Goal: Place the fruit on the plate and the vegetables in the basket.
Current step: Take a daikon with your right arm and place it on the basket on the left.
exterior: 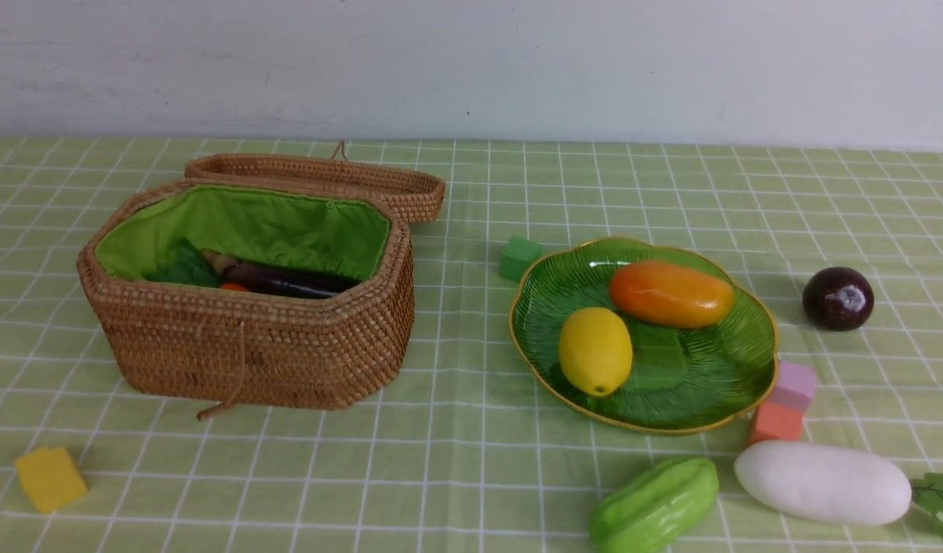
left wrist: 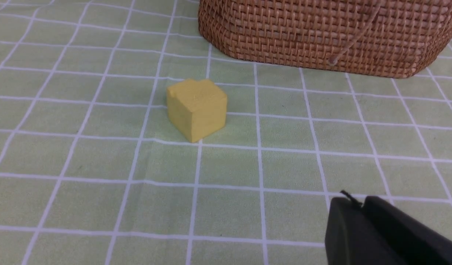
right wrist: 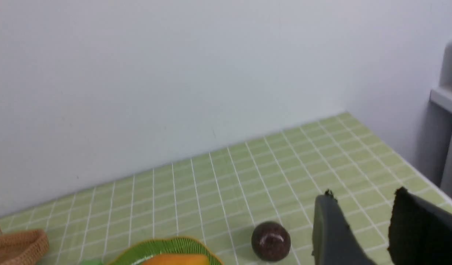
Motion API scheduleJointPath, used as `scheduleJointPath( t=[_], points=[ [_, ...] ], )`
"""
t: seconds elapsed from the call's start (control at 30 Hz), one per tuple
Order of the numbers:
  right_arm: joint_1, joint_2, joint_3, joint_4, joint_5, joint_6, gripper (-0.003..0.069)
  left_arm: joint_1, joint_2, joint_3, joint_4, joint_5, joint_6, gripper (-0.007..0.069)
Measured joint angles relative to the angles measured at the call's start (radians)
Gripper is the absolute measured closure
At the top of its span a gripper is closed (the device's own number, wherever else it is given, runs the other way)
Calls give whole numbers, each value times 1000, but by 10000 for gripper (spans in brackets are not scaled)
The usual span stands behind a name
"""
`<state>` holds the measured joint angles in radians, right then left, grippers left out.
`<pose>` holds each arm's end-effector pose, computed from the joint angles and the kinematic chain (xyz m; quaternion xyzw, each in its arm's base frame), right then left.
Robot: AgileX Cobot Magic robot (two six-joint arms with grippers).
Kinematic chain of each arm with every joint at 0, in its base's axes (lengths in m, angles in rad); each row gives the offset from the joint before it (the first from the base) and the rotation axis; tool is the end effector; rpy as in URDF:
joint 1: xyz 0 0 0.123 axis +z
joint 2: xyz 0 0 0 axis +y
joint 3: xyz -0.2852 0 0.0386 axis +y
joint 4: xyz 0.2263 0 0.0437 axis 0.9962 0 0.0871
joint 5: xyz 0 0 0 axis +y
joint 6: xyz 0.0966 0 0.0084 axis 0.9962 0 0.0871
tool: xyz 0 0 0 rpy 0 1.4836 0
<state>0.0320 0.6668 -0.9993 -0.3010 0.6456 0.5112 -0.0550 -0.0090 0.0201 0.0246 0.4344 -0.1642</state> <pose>0.0933 -0.0143 0.4255 0.1471 0.7603 0.0254 0.6322 0.0320 -0.0008 0.1662 -0.0386 0.8208 -0.0518 0.5675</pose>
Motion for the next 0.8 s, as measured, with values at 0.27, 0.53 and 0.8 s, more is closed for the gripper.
scheduleJointPath(
  t=[0.27,0.53,0.8],
  points=[
    [0,240,-7,236,183,-455,417,0,0,0,0,0,0,567],
    [1,503,-34,556,438,-991,417,0,0,0,0,0,0,567],
    [1,661,-38,608,401,-1175,395,0,0,0,0,-1,0,560]
  ],
)
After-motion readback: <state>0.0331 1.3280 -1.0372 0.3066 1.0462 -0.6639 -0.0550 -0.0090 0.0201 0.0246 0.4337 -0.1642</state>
